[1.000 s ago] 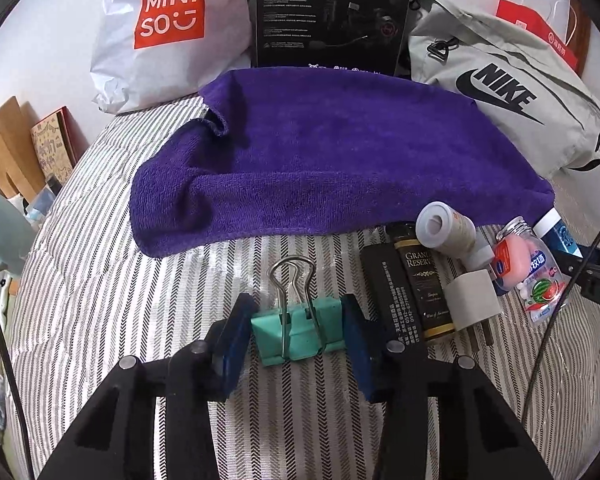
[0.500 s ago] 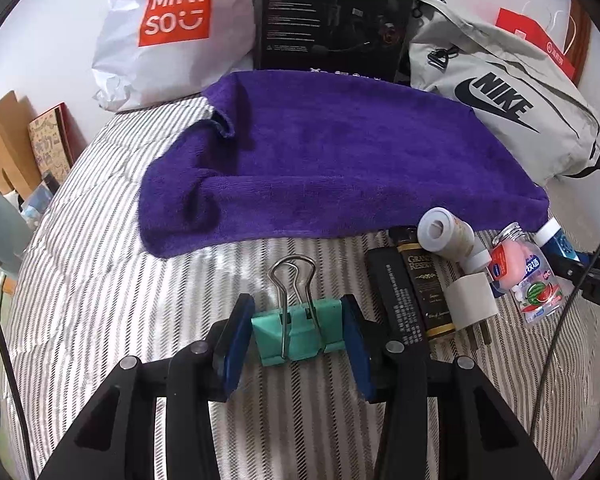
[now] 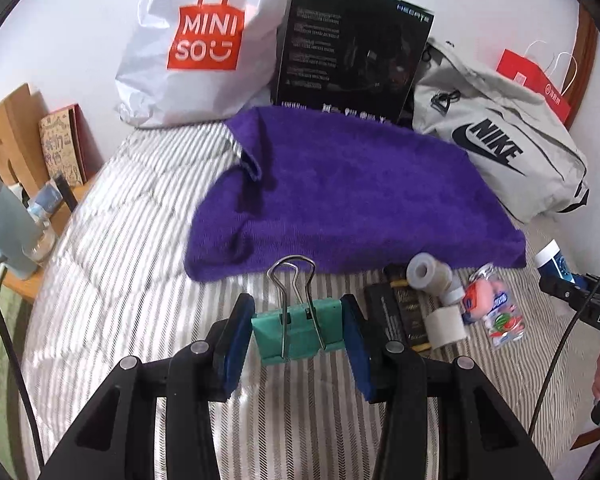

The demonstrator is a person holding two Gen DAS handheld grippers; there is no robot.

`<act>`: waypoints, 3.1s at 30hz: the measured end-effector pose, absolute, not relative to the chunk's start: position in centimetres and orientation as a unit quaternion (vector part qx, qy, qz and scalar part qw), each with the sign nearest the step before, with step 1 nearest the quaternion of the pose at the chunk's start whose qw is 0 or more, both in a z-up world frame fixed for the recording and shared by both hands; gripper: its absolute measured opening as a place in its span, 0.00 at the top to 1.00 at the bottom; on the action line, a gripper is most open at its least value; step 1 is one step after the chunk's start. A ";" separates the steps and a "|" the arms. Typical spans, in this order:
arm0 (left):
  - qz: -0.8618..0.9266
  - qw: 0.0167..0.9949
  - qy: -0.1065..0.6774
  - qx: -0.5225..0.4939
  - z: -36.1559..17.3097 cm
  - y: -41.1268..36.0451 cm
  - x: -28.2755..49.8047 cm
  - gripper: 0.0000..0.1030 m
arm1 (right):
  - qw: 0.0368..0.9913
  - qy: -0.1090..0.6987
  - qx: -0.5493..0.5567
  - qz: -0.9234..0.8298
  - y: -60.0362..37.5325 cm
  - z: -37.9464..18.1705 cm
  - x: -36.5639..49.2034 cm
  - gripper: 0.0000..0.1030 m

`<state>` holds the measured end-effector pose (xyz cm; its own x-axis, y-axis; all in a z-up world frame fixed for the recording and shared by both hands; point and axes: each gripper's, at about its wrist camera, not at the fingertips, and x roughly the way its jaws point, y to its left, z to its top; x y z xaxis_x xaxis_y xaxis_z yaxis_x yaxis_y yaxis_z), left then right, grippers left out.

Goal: Organize rigid objects
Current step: 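Carry the teal clip onto the towel with the left tool while the right tool carries the container, then open the left tool to release the clip while the right tool releases the container, then grasp the black rectangular case with the left tool while the right tool grasps the pink highlighter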

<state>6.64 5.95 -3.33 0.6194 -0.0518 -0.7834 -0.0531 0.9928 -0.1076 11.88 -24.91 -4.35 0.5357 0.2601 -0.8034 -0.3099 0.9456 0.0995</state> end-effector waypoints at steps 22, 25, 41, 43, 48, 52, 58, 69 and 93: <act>-0.009 0.904 0.427 -0.025 -0.5 4.9 18.8 0.59 | 0.881 0.430 -0.034 0.197 -20.7 -1.1 21.8 0.64; -0.015 0.901 0.432 -0.028 -1.2 4.6 21.1 0.59 | 0.875 0.439 -0.034 0.200 -19.9 -2.1 24.2 0.64; -0.019 0.879 0.476 -0.021 -6.4 3.1 28.2 0.59 | 0.852 0.484 -0.083 0.185 -16.5 -7.2 31.3 0.64; -0.020 0.878 0.478 -0.023 -6.6 3.0 28.4 0.59 | 0.852 0.482 -0.086 0.183 -16.4 -7.3 31.3 0.64; -0.015 0.873 0.488 -0.014 -7.0 3.0 28.6 0.59 | 0.853 0.480 -0.095 0.181 -15.8 -7.4 31.2 0.63; -0.010 0.871 0.492 0.002 -7.1 2.4 28.4 0.58 | 0.852 0.480 -0.098 0.183 -15.6 -7.4 31.1 0.63; -0.002 0.866 0.501 0.002 -7.3 2.1 27.8 0.39 | 0.847 0.490 -0.094 0.184 -16.4 -7.1 30.6 0.53; -0.014 0.879 0.477 -0.014 -3.5 3.0 21.9 0.39 | 0.865 0.467 -0.074 0.168 -18.9 -3.1 25.6 0.45; -0.044 0.870 0.492 -0.011 -6.3 1.2 8.8 0.39 | 0.876 0.463 -0.005 0.137 -23.4 -3.2 11.1 0.39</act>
